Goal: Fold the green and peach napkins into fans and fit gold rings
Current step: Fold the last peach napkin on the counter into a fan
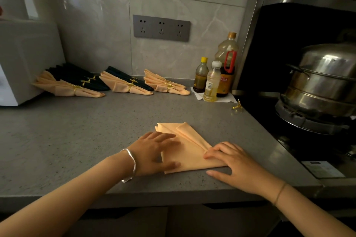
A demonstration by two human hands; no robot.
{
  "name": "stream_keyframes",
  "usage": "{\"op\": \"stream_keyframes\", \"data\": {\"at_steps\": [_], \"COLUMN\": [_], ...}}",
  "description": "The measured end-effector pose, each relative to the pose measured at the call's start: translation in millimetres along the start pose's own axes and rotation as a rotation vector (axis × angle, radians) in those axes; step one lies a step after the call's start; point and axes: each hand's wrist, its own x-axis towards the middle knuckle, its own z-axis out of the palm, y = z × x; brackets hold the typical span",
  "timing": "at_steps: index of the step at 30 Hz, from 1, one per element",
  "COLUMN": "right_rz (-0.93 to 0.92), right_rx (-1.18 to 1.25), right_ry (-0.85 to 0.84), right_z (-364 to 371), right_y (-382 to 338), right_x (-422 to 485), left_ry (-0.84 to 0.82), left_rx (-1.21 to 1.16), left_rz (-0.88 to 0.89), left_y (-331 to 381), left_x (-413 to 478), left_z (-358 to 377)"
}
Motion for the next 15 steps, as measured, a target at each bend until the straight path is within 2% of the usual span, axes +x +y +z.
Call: {"op": "stream_keyframes", "data": {"at_steps": [9, 15], "right_rz": [-0.012, 0.000], "right_rx": [-0.110, -0.112], "right_ry": [0.002, 0.005], "right_z": [-7.4, -9.5], "right_y": [-7.0, -10.6], "right_x": [6.5, 8.5], "left_ry": [-0.054, -0.013], "left_rx": [0.176, 0.215], "left_rz": [0.149, 0.136], "left_y": [-9.1, -9.4], "left_x": [-11.0, -0.8], "left_z": [2.0, -2.3]}}
